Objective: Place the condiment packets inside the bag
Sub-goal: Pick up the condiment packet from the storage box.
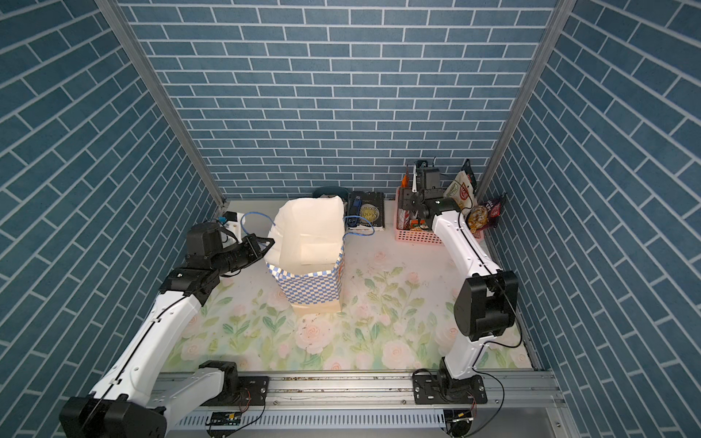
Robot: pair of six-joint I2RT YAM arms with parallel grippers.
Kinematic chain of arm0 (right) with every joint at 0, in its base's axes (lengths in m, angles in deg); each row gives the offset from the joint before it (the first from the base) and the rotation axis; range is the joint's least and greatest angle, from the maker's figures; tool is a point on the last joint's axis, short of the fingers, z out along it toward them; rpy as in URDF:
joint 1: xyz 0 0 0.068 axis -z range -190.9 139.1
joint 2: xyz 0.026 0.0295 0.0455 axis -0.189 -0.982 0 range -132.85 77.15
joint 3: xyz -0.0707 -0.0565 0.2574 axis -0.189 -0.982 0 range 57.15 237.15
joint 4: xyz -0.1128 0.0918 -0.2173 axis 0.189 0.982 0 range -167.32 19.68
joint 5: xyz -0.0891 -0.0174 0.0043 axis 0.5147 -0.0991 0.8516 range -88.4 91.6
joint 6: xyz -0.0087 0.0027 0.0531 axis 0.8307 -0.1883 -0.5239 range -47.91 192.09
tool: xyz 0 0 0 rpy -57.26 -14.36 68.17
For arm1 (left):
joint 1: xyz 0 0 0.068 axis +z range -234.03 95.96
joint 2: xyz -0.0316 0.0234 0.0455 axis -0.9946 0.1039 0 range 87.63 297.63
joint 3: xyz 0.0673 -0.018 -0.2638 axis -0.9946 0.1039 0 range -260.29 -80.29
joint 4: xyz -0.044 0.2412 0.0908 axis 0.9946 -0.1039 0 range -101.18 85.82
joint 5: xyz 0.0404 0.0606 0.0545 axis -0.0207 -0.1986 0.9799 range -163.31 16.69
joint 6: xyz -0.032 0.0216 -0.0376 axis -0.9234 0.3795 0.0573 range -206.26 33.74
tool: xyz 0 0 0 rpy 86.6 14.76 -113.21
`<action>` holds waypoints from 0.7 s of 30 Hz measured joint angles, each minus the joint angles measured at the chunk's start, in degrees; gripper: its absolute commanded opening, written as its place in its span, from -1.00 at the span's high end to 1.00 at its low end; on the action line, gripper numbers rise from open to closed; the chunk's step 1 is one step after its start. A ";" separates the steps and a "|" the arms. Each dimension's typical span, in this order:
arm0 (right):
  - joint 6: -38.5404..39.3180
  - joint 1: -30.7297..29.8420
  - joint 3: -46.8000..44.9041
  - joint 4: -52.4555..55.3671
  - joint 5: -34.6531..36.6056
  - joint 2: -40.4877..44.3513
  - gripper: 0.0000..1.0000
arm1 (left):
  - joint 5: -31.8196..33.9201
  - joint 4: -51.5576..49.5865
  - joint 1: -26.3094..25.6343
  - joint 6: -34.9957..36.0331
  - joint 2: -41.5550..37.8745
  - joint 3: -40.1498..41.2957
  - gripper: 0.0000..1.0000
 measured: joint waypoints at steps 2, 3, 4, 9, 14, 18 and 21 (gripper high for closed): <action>-0.02 0.00 2.58 -0.96 -0.24 -2.12 -0.38 | 0.00 0.02 0.00 0.00 -0.09 0.00 0.99; -0.04 0.00 3.98 -1.22 -0.50 -3.54 -0.36 | -0.02 0.02 0.00 0.00 -0.13 0.00 0.97; -0.09 0.00 5.16 -1.44 -0.85 -4.85 -0.36 | -0.04 0.02 0.00 0.00 -0.15 0.00 0.95; -1.20 0.00 8.70 -1.86 -2.38 -10.73 -0.36 | -0.37 0.02 0.00 0.00 -0.15 0.00 0.94; -1.92 -0.11 8.94 -1.92 -2.71 -13.22 -0.59 | -0.72 0.02 0.00 0.00 -0.15 0.00 0.93; -2.49 -0.11 9.22 -1.77 -2.19 -14.10 -0.85 | -1.01 0.02 0.00 0.02 -0.15 0.00 0.93; -2.51 -0.11 8.35 -2.69 -2.25 -14.05 -0.85 | -1.05 0.02 0.00 0.07 -0.15 0.00 0.93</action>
